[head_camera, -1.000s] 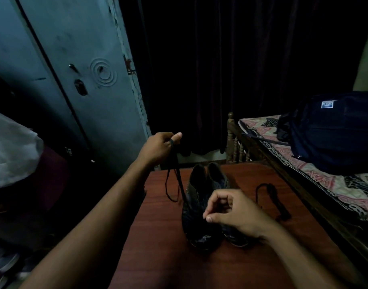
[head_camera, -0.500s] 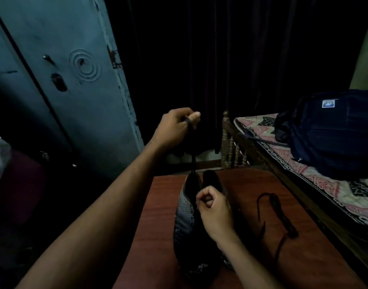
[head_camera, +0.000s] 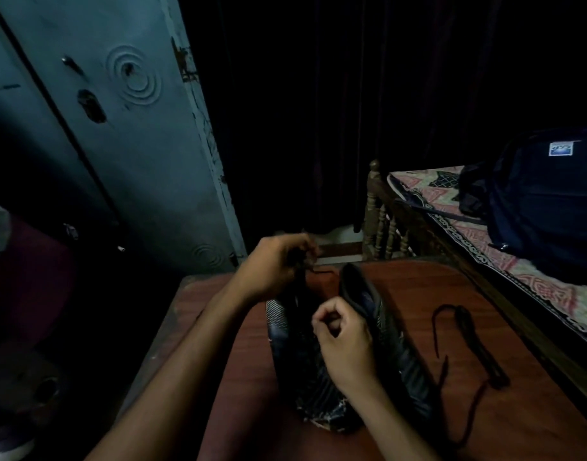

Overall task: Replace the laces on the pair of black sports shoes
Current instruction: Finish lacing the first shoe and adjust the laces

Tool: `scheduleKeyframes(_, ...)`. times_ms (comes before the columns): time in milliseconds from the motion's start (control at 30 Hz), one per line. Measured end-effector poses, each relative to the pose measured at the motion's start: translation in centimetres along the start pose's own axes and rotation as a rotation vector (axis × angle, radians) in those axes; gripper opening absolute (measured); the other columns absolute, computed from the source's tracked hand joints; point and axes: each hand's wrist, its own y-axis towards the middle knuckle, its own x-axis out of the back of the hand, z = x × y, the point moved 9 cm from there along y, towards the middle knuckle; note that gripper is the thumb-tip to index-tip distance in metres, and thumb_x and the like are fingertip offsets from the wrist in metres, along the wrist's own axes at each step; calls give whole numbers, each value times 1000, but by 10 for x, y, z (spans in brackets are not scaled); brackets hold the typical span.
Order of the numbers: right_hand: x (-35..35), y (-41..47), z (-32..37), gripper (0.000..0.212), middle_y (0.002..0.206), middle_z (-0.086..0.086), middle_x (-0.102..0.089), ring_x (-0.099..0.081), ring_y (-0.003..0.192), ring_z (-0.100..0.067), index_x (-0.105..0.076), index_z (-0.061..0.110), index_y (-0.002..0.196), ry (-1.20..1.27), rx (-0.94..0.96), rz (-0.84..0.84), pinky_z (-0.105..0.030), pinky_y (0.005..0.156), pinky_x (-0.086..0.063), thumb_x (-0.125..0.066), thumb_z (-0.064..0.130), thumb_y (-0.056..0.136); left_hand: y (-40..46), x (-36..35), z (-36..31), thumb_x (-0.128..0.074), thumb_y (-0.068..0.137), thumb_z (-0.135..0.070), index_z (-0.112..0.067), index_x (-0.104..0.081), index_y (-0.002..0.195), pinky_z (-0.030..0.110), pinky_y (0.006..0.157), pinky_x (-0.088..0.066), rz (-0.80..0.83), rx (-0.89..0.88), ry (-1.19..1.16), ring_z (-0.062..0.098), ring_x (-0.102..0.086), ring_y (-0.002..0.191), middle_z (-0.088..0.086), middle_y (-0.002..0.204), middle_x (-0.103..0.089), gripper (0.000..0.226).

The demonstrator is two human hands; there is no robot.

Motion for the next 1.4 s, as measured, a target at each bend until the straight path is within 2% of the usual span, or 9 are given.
scheduleKeyframes(200,29,-15,6,32,75,8,-61,-59,73,-7,-56,27,75,-93,66,-30,-14,62,-41,-68,0,88,-11,-21,-12,-77,90,-12,-17,-75,111,23,79,-54,54,-89,184,5,-64,91,-11,102,-62,22)
scheduleKeyframes(333,61,-13,25,35,81,11,-68,-66,78,-7,-56,31,75,-6,109,-173,-34,73,-54,-70,1,86,2,-5,-51,-77,91,-15,-18,-74,102,20,74,-53,-51,-224,170,1,-63,87,-11,98,-63,12)
scheduleKeyframes(433,81,-7,42,37,83,10,-69,-70,82,-15,-57,32,75,100,153,-247,-49,80,-59,-68,-1,88,17,8,-62,-78,89,-11,-17,-72,114,16,81,-53,-62,-221,144,2,-65,95,-7,106,-66,26)
scheduleKeyframes(600,84,-7,42,36,85,8,-70,-70,88,-11,-54,32,76,22,182,-206,-51,82,-56,-67,0,89,11,-16,-14,-72,92,-16,-26,-43,152,38,93,-55,195,33,365,24,-61,117,5,141,-49,68)
scheduleKeyframes(800,89,-6,43,33,94,-3,-57,-71,96,-15,-53,21,83,78,322,-279,-49,82,-59,-57,-10,92,-92,-24,38,-71,92,-14,-20,-70,114,29,79,-51,-293,242,94,18,-68,95,-7,107,-67,24)
scheduleKeyframes(967,68,2,62,25,94,10,-54,-68,89,-19,-55,19,87,-31,443,-264,-44,76,-56,-58,-6,91,-120,-71,48,-66,91,-37,-20,-63,136,26,102,-39,-282,261,58,9,-52,125,-8,145,-57,47)
scheduleKeyframes(1100,22,15,30,32,91,13,-62,-67,83,-12,-57,31,92,-120,291,0,-44,76,-57,-64,0,90,-119,-80,59,-53,87,-58,-23,-66,132,26,108,-29,-166,216,54,12,-37,134,-12,161,-34,59)
scheduleKeyframes(1267,5,3,8,22,98,12,-67,-67,97,-8,-61,27,95,-85,297,-4,-38,84,-57,-67,7,93,-120,-63,73,-78,86,-13,-21,-73,120,21,106,-31,-219,184,67,7,-38,135,-19,157,-33,36)
scheduleKeyframes(1400,4,1,10,31,100,4,-71,-72,98,-11,-59,29,98,39,326,-21,-40,81,-60,-63,-2,93,-125,-52,75,-78,81,-5,-19,-75,111,32,106,-48,-277,217,47,10,-55,126,-12,140,-54,33)
